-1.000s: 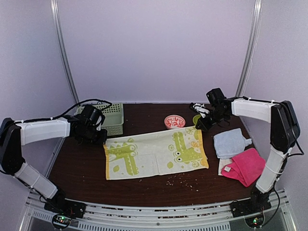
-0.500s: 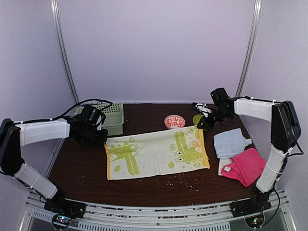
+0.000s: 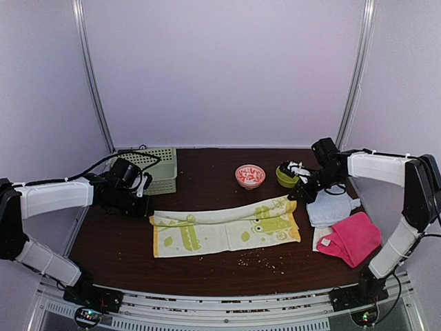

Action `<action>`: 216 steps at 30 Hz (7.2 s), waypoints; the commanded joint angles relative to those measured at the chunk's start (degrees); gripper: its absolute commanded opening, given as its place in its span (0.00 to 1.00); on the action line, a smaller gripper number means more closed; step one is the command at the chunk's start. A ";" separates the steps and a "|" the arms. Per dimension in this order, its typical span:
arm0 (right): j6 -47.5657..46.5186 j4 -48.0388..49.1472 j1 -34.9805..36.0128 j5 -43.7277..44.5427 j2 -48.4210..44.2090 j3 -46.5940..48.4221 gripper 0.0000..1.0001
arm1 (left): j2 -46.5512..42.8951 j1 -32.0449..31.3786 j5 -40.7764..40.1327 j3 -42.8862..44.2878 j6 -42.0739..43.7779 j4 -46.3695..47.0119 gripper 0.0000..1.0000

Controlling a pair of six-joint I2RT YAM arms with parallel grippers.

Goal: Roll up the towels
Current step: Fold the towel at the center of the board, then move the towel to the center of the board, then pick up the towel from the center of the board.

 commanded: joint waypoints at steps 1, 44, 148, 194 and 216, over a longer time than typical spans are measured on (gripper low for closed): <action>-4.75 -3.87 -0.61 -3.01 -2.83 -2.63 0.00 | -1.91 -0.02 4.45 -1.88 0.03 -1.68 0.00; -19.12 -13.21 -0.61 -1.75 -8.97 -11.88 0.00 | -0.76 -3.05 9.07 -2.86 -1.16 -9.09 0.00; 11.12 -1.03 6.65 24.04 16.29 4.58 0.12 | 20.66 -7.60 -15.15 2.10 -7.49 -5.76 0.00; 26.21 -7.63 3.73 12.85 17.05 10.44 0.46 | 5.56 -4.27 -11.48 0.38 -5.19 -0.94 0.41; 25.69 -7.57 4.87 6.19 21.05 11.48 0.36 | 6.91 -4.31 -11.33 -2.18 -6.45 1.39 0.41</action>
